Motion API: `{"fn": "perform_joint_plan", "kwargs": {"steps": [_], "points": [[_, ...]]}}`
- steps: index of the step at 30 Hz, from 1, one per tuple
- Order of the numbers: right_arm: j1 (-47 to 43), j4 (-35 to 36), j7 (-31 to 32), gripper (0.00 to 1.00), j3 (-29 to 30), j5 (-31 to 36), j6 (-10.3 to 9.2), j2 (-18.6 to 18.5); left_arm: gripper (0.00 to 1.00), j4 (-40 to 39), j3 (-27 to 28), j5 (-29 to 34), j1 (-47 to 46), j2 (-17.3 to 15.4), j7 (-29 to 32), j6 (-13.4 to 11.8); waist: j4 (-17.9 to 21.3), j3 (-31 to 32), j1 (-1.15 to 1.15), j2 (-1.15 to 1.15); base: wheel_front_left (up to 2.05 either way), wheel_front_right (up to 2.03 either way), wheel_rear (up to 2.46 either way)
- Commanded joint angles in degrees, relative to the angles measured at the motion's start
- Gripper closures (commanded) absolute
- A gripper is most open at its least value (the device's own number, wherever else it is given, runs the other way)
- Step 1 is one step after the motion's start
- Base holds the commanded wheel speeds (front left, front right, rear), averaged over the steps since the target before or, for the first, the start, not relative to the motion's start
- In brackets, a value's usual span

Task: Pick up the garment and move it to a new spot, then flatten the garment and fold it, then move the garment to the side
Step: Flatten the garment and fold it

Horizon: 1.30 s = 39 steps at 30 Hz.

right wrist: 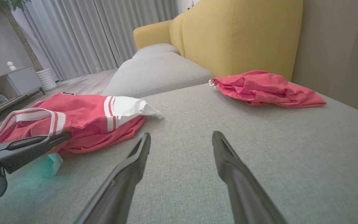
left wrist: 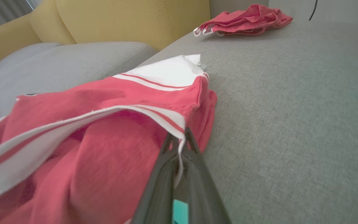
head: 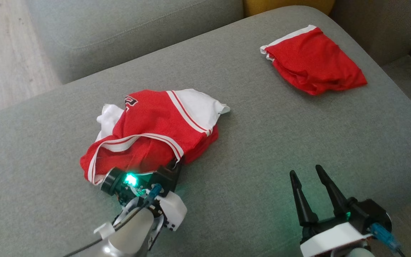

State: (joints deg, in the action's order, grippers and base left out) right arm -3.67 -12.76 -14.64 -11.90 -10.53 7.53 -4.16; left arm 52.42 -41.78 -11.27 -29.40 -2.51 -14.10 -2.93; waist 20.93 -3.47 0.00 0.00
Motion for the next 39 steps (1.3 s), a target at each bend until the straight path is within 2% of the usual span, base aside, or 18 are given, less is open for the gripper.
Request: {"fn": "perform_joint_plan", "kwargs": {"steps": [1, 4, 8, 18, 27, 30, 33, 36, 39], "points": [[2.3, 1.6, -0.4, 0.0, -1.5, -0.4, -0.04, -0.3, 1.0, -1.0, 1.1, -0.6, -3.7, -0.4, 0.0, 0.5, 0.4, -0.1, 0.0, 0.0, 0.0, 0.0, 0.0], [2.5, 1.7, -0.4, 0.0, -1.6, -0.5, -0.04, -0.1, 1.0, -1.5, 0.6, -2.2, -5.1, -0.4, -0.2, 1.9, 0.8, -0.3, 0.0, 0.0, 0.0, 0.0, 0.0], [2.6, 1.8, -0.4, 0.0, -1.7, -0.5, -0.04, 0.3, 1.0, -2.6, -1.0, -0.6, -10.6, -0.4, -0.4, 3.0, 0.8, -0.4, 0.0, 0.0, 0.0, 0.0, 0.0], [2.7, 2.0, -0.4, 0.0, -2.5, -0.3, -0.04, 0.7, 1.0, -6.3, -0.4, 1.7, -31.1, -2.0, -0.6, 6.5, -0.7, 0.3, 0.0, 0.0, 0.0, 0.0, 0.0], [1.7, 2.6, -0.4, 0.0, -1.9, 0.0, -0.04, 0.5, 1.0, -8.7, 4.2, 0.3, -47.5, -4.6, -0.8, 7.7, -5.7, 0.9, 0.0, 0.0, 0.0, 0.0, 0.0], [1.7, 2.7, -0.4, 0.0, -1.6, 0.1, -0.04, 0.4, 1.0, -9.4, 6.0, -1.3, -48.5, -5.3, -0.8, 7.8, -7.3, 1.0, 0.0, 0.0, 0.0, 0.0, 0.0], [1.8, 2.9, -0.4, 0.0, -0.9, 0.2, -0.04, 0.4, 1.0, -10.0, 8.4, -4.0, -46.6, -7.4, -0.7, 7.9, -9.6, 1.2, 0.0, 0.0, 0.0, 0.0, 0.0], [1.6, 2.7, -0.4, 0.0, -0.8, 0.4, -0.04, 0.4, 1.0, -10.7, 9.8, -7.0, -39.4, -10.0, 0.9, 8.1, -11.9, 1.5, 0.0, 0.0, 0.0, 0.0, 0.0], [1.2, 2.5, -0.4, 0.0, -0.2, 0.7, -0.04, 0.4, 1.0, -12.3, 10.9, -10.8, -28.4, -12.2, 2.4, 8.3, -14.4, 1.3, 0.0, 0.0, 0.0, 0.0, 0.0]]}}
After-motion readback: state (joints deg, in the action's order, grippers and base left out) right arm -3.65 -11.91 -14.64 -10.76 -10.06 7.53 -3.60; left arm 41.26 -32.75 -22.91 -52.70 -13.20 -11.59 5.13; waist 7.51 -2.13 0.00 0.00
